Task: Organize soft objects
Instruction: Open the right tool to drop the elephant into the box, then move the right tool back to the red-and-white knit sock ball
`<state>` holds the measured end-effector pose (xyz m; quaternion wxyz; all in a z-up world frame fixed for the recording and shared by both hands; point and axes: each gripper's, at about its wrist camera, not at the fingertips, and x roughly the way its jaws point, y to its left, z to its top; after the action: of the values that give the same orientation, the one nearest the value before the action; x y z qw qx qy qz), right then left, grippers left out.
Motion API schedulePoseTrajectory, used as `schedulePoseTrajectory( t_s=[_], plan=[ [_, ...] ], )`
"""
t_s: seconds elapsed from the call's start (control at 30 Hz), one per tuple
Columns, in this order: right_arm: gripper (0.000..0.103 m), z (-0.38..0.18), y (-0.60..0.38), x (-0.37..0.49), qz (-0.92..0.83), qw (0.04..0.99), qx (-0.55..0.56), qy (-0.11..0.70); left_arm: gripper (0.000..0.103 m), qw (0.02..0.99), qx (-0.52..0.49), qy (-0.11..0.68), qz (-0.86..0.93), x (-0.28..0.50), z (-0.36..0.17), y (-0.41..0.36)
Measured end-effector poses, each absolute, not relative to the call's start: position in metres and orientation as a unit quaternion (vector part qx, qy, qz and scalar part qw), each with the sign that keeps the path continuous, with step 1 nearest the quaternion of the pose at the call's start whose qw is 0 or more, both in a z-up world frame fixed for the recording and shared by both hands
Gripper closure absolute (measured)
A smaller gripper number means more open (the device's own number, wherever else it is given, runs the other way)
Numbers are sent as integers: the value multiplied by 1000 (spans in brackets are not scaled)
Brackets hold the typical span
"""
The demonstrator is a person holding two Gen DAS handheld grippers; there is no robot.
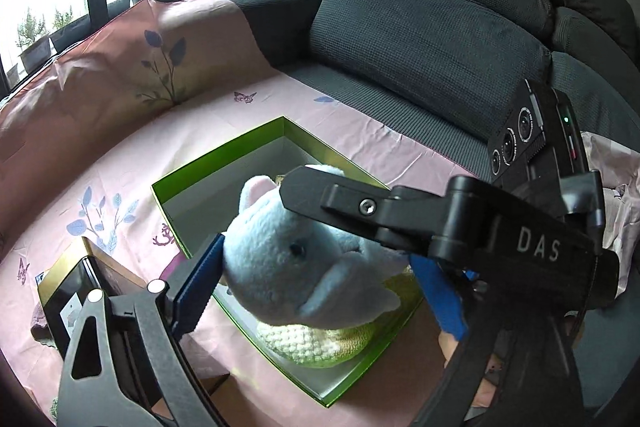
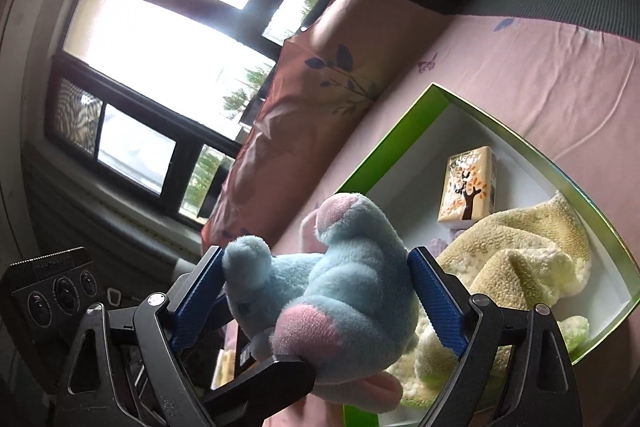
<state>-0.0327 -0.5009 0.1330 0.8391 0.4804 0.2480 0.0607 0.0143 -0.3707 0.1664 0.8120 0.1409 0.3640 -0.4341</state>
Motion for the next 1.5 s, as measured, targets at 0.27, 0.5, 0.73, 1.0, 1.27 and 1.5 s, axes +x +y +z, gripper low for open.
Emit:
schedulePoseTrajectory(
  t_s=[0.27, 0.5, 0.73, 1.0, 1.27, 1.5],
  plan=[
    [13, 122, -513, -30, -4, 835, 487, 256, 15, 822, 139, 364, -415, 34, 151, -381],
    [13, 129, -521, -47, -59, 847, 466, 248, 13, 823, 90, 390, -403, 37, 156, -365],
    [13, 139, -523, -68, -100, 852, 461, 229, 4, 846, 107, 354, -385, 10, 183, -344],
    [2, 164, -508, -83, -138, 868, 431, 205, 1, 884, 117, 294, -344, -23, 210, -295],
    [1, 203, -470, -93, -141, 906, 352, 187, 1, 920, 66, 268, -279, -46, 203, -183],
    [1, 229, -419, -91, -133, 940, 254, 184, 1, 927, 1, 347, -141, -28, 140, -69]
  ],
)
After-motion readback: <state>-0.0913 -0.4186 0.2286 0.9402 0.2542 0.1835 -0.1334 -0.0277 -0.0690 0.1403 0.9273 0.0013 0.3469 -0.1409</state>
